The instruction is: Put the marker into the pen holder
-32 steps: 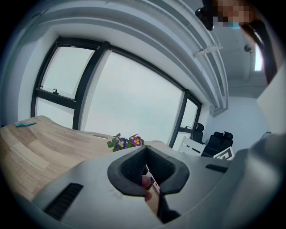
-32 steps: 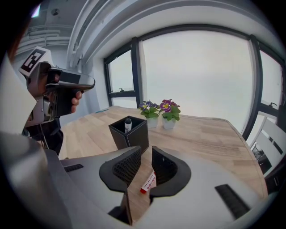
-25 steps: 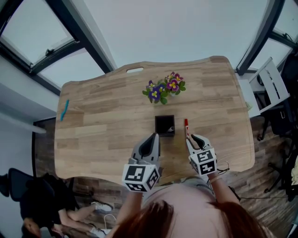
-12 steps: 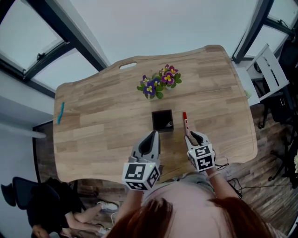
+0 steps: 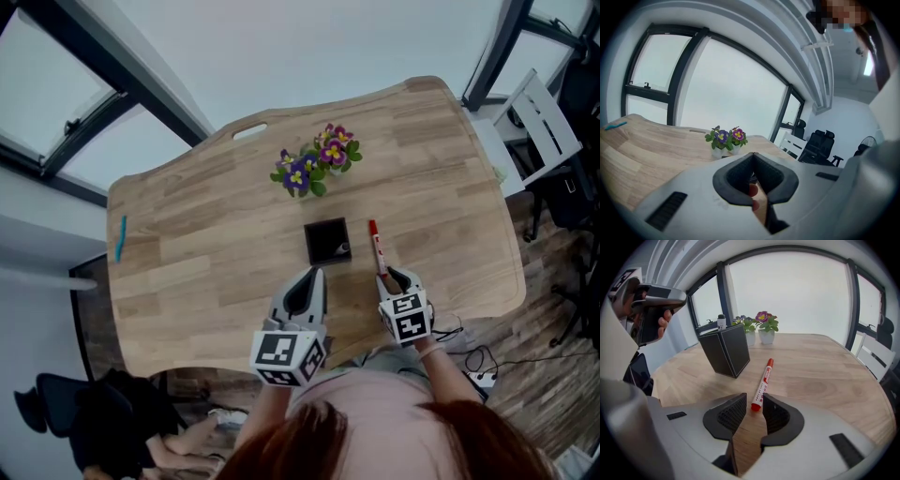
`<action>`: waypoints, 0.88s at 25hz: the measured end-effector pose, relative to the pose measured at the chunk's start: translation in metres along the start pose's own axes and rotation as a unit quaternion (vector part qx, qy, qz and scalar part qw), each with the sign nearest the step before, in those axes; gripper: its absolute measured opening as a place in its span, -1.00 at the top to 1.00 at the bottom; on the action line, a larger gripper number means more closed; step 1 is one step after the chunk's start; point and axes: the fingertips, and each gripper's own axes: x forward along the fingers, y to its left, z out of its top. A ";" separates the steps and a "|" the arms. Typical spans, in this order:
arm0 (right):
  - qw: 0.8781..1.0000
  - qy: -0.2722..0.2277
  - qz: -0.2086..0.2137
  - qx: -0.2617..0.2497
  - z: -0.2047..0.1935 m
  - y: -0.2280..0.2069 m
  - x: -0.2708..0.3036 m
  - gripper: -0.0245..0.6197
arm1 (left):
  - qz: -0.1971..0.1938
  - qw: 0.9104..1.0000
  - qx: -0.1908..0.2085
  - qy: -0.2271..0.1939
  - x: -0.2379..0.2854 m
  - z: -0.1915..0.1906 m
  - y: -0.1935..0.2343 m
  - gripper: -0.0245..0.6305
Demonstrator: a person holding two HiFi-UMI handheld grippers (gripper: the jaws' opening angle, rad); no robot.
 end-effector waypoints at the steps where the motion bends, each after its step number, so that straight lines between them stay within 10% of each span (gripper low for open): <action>1: 1.000 0.002 -0.002 0.003 -0.002 -0.001 0.001 0.66 | -0.001 1.000 0.000 0.002 0.000 -0.001 0.000 0.92; 22: 0.999 0.000 -0.049 0.008 -0.010 -0.006 0.011 0.72 | -0.006 1.000 0.003 0.021 -0.004 -0.014 -0.001 0.92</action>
